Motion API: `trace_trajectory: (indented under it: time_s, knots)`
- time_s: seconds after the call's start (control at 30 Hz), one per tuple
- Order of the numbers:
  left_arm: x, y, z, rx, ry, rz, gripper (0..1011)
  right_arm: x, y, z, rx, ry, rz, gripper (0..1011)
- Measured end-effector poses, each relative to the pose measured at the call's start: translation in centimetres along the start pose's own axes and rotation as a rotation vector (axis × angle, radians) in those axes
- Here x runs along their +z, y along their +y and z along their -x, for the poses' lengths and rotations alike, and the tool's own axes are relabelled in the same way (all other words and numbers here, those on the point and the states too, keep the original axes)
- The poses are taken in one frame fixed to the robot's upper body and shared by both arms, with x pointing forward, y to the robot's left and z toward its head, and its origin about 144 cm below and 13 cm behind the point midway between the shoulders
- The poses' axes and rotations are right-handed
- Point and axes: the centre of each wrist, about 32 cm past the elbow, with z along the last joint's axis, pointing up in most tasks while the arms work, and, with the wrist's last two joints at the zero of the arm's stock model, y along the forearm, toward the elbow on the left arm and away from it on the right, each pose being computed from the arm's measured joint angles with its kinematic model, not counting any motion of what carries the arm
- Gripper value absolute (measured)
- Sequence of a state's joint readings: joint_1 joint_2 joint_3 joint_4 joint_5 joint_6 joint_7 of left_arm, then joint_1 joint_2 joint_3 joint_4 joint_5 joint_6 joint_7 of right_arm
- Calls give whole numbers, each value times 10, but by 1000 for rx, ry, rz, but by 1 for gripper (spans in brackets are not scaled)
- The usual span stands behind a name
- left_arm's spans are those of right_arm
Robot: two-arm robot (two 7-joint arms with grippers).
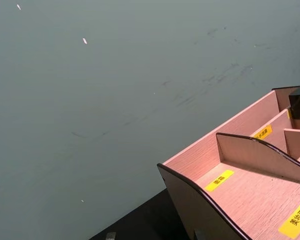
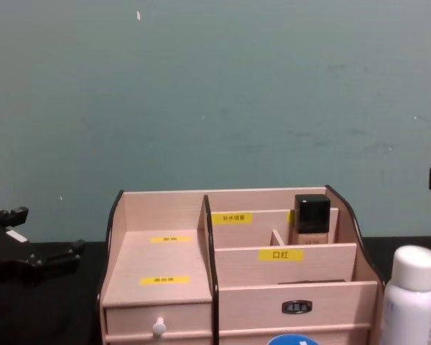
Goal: Pick up the facial cleanser and watermelon frost from the table and place them into the tiered storage box.
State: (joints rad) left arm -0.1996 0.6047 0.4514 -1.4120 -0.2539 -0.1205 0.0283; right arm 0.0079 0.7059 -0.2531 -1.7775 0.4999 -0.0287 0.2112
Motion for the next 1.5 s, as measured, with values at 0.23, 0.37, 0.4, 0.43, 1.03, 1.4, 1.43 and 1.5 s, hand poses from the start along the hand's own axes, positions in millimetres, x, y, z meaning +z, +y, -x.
trace_trajectory:
  time_s: [0.23,0.37,0.4,0.43,1.03,1.4,1.43,1.5]
  knots:
    - [0,0,0,0,0,0,1009,8,-10,13,77,50,44,1002]
    - [0,0,0,0,0,0,1010,7,-15,20,102,71,69,1002]
    - [0,0,0,0,0,0,1010,6,-16,21,110,79,80,1002]
    - [0,0,0,0,0,0,1010,4,-17,23,115,86,91,1002]
    - [0,0,0,0,0,0,1010,-25,-15,26,133,134,179,1002]
    - [0,0,0,0,0,0,1010,-43,-5,21,148,152,203,1002]
    - [0,0,0,0,0,0,1010,-44,-3,20,151,152,203,1002]
    - [0,0,0,0,0,0,1010,-45,-1,19,153,152,205,1002]
